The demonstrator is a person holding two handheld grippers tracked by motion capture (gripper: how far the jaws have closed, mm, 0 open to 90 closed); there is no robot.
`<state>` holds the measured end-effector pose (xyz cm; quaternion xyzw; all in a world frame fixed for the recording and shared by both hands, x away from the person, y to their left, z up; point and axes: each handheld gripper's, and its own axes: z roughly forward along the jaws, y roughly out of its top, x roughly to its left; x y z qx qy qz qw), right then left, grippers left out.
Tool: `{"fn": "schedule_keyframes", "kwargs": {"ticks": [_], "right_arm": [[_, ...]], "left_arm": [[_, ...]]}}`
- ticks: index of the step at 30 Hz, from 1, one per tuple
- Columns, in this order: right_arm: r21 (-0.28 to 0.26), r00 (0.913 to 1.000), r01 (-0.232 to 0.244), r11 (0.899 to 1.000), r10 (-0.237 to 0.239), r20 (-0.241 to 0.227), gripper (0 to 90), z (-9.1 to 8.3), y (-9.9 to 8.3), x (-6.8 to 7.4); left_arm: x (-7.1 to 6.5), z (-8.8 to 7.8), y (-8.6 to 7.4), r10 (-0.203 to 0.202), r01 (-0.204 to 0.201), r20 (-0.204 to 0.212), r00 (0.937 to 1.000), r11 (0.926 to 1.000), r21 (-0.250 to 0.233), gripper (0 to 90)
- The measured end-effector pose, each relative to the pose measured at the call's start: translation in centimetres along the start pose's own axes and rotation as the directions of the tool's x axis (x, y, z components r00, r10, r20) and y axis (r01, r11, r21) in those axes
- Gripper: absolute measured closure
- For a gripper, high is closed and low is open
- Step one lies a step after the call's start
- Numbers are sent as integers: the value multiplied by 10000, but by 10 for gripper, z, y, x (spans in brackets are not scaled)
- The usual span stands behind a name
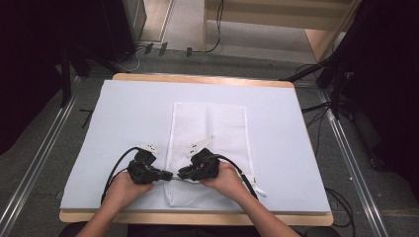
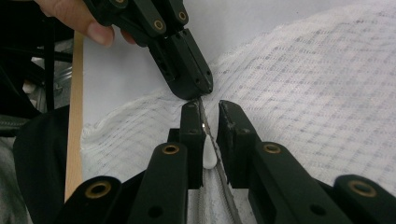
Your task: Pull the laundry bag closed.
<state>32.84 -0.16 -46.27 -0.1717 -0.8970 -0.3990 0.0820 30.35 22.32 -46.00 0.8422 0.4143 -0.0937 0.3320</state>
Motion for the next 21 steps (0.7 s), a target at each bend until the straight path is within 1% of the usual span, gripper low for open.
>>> {"fn": "schedule_keyframes", "kwargs": {"ticks": [1,2,3,7,9,11,13,15,16,18,19,21], "right_arm": [[62,10000,66,10000,-66,16,819,1,1,0],[166,10000,37,9999,-38,30,819,2,1,1],[213,9999,138,9997,-139,44,812,4,2,0],[493,9998,163,9987,-169,119,784,8,1,1],[411,9991,350,9985,-359,212,776,9,0,2],[338,9990,380,9987,-387,209,770,10,-1,4],[220,9980,569,9981,-575,265,773,11,-3,7],[183,9957,855,9962,-860,334,799,12,-6,12],[128,9924,1073,9941,-1079,584,820,13,-7,15],[117,9880,1311,9913,-1316,810,849,13,-8,16],[112,9912,1086,9940,-1091,752,856,13,-8,16],[58,9933,932,9956,-934,676,862,13,-7,14]], "left_arm": [[0,0,0,0,0,-1,10000,10000,4,900],[0,0,0,-32,32,-11,10000,10000,-7,900],[0,0,0,-11,11,-25,10000,10000,2,900],[0,0,0,-28,28,-20,10000,10000,-4,900],[0,0,0,-37,37,-7,10000,10000,-9,900],[1,0,0,-63,64,55,10000,10000,-25,900],[0,0,0,-40,40,-1,10000,10000,-21,900],[0,0,0,-40,40,4,10000,10000,-32,900],[0,0,0,-3,3,-7,10000,10000,6,900],[1,0,0,-23,23,31,10000,10000,-27,900],[0,0,0,-12,12,-26,10000,10000,-10,900],[0,0,0,-30,30,-10,10000,10000,-27,900]]}}
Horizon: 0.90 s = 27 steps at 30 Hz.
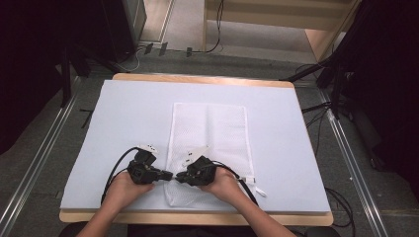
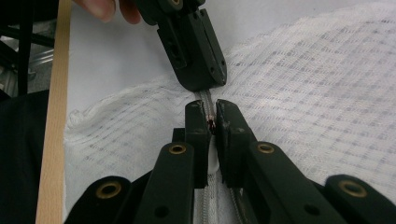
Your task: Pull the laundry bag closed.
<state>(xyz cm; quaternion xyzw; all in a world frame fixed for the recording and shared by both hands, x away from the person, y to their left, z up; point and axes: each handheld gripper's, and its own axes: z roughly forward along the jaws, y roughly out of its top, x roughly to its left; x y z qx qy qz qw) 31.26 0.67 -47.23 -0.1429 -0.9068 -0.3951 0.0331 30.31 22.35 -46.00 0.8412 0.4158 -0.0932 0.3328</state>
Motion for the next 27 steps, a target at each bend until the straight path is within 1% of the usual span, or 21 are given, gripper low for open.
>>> {"fn": "schedule_keyframes", "kwargs": {"ticks": [2,6,8,9,12,13,14,17,19,20,22,23,24,25,27], "right_arm": [[81,10000,-38,10000,38,-58,865,-1,1,-1],[297,10000,18,9996,-16,-42,869,-1,4,-1],[437,9999,63,9990,-58,-107,872,-2,5,-1],[463,9999,74,9989,-68,-133,872,-3,5,-1],[469,9999,132,9988,-129,-60,873,-4,5,-2],[481,9999,116,9988,-113,-71,874,-4,5,-2],[507,9997,199,9985,-192,-151,874,-5,5,-1],[533,9998,91,9985,-82,-158,874,-6,4,-1],[530,9998,76,9986,-66,-183,873,-7,3,-3],[550,9996,67,9985,-53,-266,874,-8,2,-3],[566,9997,57,9984,-44,-230,873,-10,1,-2],[546,9995,97,9985,-81,-293,874,-10,0,-3],[547,9997,58,9985,-46,-221,873,-11,0,-3],[545,9996,56,9985,-41,-273,873,-11,0,-4],[555,9996,45,9984,-30,-266,872,-12,0,-4]], "left_arm": [[1,0,0,-42,42,84,10000,10000,-32,900],[1,0,0,-94,94,50,9999,10000,28,900],[1,0,0,-92,92,71,9999,10000,23,900],[2,0,0,-154,154,113,9998,9999,12,900],[1,0,0,-98,97,63,9999,9999,29,900],[1,0,0,-76,75,51,10000,10000,28,900],[1,0,0,-72,72,42,10000,10000,29,900],[1,0,0,-74,74,35,10000,10000,31,900],[1,0,0,-67,67,25,10000,10000,40,900],[1,0,-1,-92,92,41,9999,10000,32,900],[1,0,-1,-31,31,18,10000,10000,64,900],[0,0,0,-19,19,31,10000,10000,62,900],[0,1,0,-2,2,32,10000,10000,59,900],[0,1,0,28,-28,31,10000,10000,62,900],[1,1,0,2,-2,70,10000,10000,54,900]]}}
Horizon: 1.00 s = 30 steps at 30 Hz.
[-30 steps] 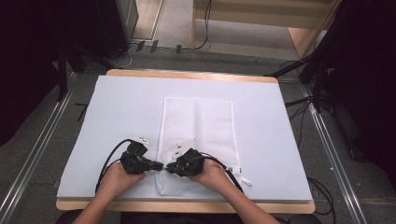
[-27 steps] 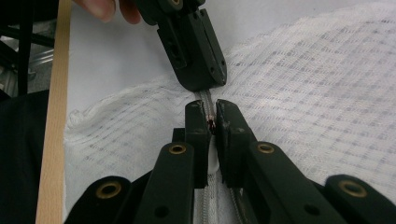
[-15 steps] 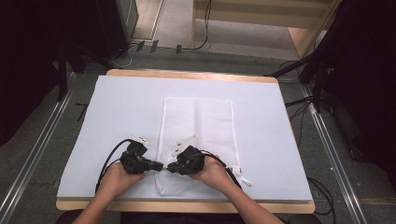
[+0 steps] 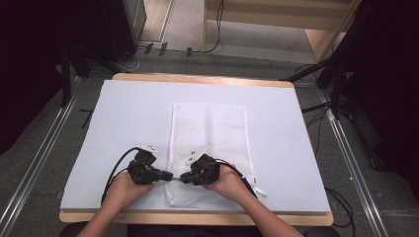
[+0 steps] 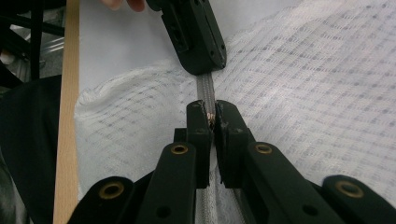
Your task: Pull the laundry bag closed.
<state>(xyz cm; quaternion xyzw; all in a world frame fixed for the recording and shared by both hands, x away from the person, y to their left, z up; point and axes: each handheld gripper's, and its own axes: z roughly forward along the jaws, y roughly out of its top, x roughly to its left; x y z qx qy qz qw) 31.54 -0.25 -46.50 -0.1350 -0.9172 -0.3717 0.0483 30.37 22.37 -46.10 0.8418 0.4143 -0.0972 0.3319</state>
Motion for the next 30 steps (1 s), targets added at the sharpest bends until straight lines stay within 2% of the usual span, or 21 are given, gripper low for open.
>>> {"fn": "schedule_keyframes", "kwargs": {"ticks": [2,5,7,9,11,13,16,18,21,25,26,27,29,30], "right_arm": [[26,9999,99,9999,-99,72,868,0,1,1],[102,9991,-302,9995,305,-300,831,0,1,-3],[80,9986,-325,9994,328,-424,789,-3,-1,-4],[126,9989,-319,9994,323,-341,749,-4,-2,-5],[189,9992,-302,9994,307,-262,749,-6,-6,-5],[148,9996,-251,9996,253,-154,765,-6,-7,-4],[128,9993,265,9996,-268,262,786,-4,-7,1],[-25,9962,560,9984,-557,671,806,-3,-10,6],[-381,9975,191,9991,-164,689,839,-3,-14,5],[-181,9987,-249,9995,257,441,848,-5,-11,2],[-157,9990,-262,9995,268,370,850,-5,-11,1],[-92,9992,-244,9997,247,308,887,-7,-10,0],[-208,9994,-251,9995,256,239,891,-13,-10,-2],[-59,9994,-153,9999,155,310,891,-13,-10,-3]], "left_arm": [[0,0,0,12,-12,7,10000,10000,-8,900],[-1,0,0,28,-28,-21,10000,10000,9,900],[-1,0,1,43,-43,-42,10000,10000,22,900],[-1,0,0,42,-42,-60,10000,10000,22,900],[-1,0,1,1,-1,-29,10000,10000,12,900],[-1,0,0,10,-10,-20,10000,10000,-2,900],[-1,0,1,22,-22,-33,10000,10000,29,900],[0,0,0,-55,55,-20,10000,10000,-3,900],[-1,0,1,-13,13,-23,10000,10000,18,900],[-1,0,0,-20,20,-25,10000,10000,1,900],[-1,0,0,-52,52,-19,10000,10000,-12,900],[0,0,0,-46,46,-6,10000,10000,-4,900],[-1,0,0,-50,50,-15,10000,10000,-12,900],[0,0,0,-40,40,-26,10000,10000,4,900]]}}
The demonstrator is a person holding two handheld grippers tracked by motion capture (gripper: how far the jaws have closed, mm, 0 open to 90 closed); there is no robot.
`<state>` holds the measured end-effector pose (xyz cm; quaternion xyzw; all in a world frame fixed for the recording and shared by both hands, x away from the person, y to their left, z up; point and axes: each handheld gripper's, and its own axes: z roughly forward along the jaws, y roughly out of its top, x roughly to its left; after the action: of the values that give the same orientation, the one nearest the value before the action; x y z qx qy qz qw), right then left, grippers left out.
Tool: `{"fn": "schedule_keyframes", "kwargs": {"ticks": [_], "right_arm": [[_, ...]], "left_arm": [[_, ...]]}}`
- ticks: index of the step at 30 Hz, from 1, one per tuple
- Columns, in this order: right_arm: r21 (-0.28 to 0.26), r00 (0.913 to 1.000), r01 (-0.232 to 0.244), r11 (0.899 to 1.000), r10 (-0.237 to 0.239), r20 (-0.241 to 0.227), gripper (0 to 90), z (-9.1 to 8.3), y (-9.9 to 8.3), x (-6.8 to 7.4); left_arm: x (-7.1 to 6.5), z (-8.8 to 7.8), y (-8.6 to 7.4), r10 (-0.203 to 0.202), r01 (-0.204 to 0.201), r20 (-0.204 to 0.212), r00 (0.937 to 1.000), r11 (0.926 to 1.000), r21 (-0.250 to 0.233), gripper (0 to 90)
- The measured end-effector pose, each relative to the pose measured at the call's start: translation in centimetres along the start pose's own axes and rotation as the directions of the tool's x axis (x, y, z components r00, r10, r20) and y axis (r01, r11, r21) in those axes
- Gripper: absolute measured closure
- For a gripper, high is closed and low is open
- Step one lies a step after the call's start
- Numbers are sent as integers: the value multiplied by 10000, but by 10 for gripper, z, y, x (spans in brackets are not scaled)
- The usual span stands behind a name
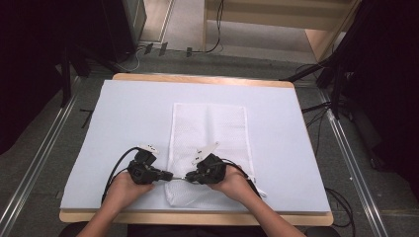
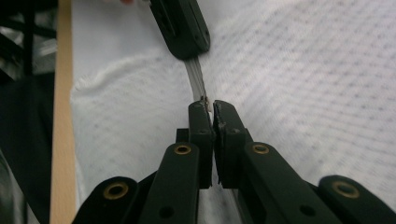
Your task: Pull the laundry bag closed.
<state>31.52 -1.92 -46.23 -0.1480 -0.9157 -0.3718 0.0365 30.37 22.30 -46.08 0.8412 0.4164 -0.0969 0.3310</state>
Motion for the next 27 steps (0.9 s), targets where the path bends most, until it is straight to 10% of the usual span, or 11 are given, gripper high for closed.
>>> {"fn": "schedule_keyframes", "kwargs": {"ticks": [27], "right_arm": [[249,9993,50,9997,-59,363,891,-42,-24,-9]], "left_arm": [[1,0,0,36,-36,26,10000,10000,2,900]]}}
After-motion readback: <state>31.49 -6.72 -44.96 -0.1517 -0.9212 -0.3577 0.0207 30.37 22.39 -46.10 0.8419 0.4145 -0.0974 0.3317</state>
